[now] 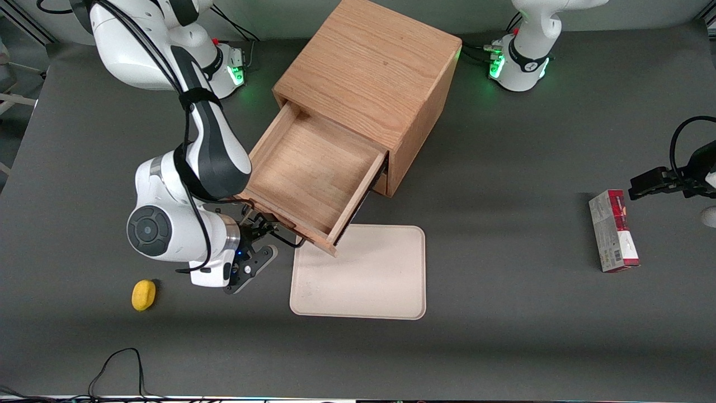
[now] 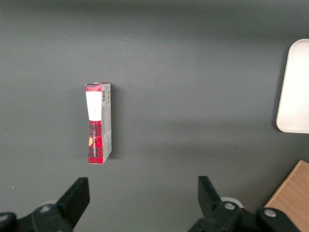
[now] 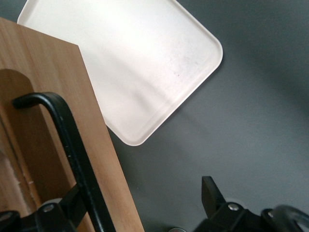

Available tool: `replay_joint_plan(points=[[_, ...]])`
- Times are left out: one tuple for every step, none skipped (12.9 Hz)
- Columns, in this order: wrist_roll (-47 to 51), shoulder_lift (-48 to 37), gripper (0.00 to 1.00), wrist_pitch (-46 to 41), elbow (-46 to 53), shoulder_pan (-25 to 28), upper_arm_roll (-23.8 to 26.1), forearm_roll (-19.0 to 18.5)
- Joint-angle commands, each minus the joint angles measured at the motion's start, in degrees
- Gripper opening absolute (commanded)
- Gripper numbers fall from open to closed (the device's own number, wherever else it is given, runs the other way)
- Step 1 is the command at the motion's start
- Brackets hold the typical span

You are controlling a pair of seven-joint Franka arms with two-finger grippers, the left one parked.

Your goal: Open upper drawer

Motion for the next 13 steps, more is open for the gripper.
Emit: replay_joint_plan(points=[[-1.36, 1.43, 1.00, -0.67, 3.33, -0.83, 0.30, -0.71], [-1.45, 1.52, 1.00, -0.50, 3.33, -0.92, 0.21, -0.79], [-1.45, 1.78, 1.00, -0.32, 3.33, -1.09, 0.30, -0.71], [-1.54, 2.05, 1.00, -0.06, 3.42, -1.27, 0.30, -0.79], [-1.45, 2.14, 1.00, 0.46, 3.51, -1.27, 0.30, -0.79], [-1.45, 2.40, 1.00, 0.64, 3.68, -1.44, 0.21, -0.79], [-1.45, 2.49, 1.00, 0.82, 3.68, -1.97, 0.21, -0.79], [-1.54, 2.49, 1.00, 1.08, 3.68, -2.32, 0.21, -0.79], [-2.24, 2.49, 1.00, 1.26, 3.68, -2.67, 0.21, -0.79], [-2.94, 2.58, 1.00, 1.43, 3.68, -2.76, 0.21, -0.79], [-3.12, 2.58, 1.00, 1.87, 3.68, -2.85, 0.21, -0.79], [-3.03, 2.84, 1.00, 2.05, 3.68, -3.29, 0.21, -0.79], [-3.03, 2.84, 1.00, 2.05, 3.68, -3.47, 0.30, -0.79]])
